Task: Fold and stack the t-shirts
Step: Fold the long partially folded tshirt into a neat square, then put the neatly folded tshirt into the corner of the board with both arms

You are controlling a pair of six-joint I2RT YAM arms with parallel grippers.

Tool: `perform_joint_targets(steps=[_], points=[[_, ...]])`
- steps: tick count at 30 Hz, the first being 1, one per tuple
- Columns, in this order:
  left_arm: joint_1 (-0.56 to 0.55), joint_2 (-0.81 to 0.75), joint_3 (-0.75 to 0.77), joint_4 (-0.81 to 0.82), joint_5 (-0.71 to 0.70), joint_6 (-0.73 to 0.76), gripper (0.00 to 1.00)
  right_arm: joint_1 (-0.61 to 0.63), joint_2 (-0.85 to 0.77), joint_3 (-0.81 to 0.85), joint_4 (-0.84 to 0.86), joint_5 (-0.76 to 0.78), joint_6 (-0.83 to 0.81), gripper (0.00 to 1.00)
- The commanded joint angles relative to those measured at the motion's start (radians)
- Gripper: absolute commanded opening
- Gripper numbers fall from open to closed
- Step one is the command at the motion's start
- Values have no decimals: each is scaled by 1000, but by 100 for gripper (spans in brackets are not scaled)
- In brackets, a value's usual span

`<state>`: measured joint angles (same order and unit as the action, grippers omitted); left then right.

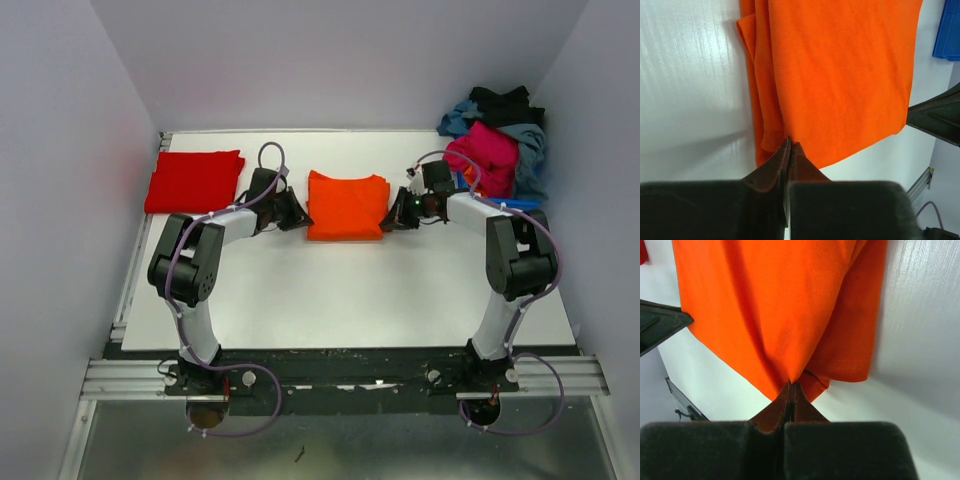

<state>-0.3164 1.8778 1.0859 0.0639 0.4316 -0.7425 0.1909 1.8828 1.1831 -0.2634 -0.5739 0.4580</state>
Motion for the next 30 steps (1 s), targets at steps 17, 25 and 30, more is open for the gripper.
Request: perform_joint_targets(steps=[17, 25, 30], points=[[-6, -36, -12, -85, -93, 66, 0, 31, 24, 161, -312, 494, -36, 1], [-10, -130, -64, -41, -62, 74, 42, 36, -161, 12, -156, 376, -33, 38], [-13, -186, -139, 16, -31, 80, 49, 36, -203, -85, -44, 235, -64, 40]])
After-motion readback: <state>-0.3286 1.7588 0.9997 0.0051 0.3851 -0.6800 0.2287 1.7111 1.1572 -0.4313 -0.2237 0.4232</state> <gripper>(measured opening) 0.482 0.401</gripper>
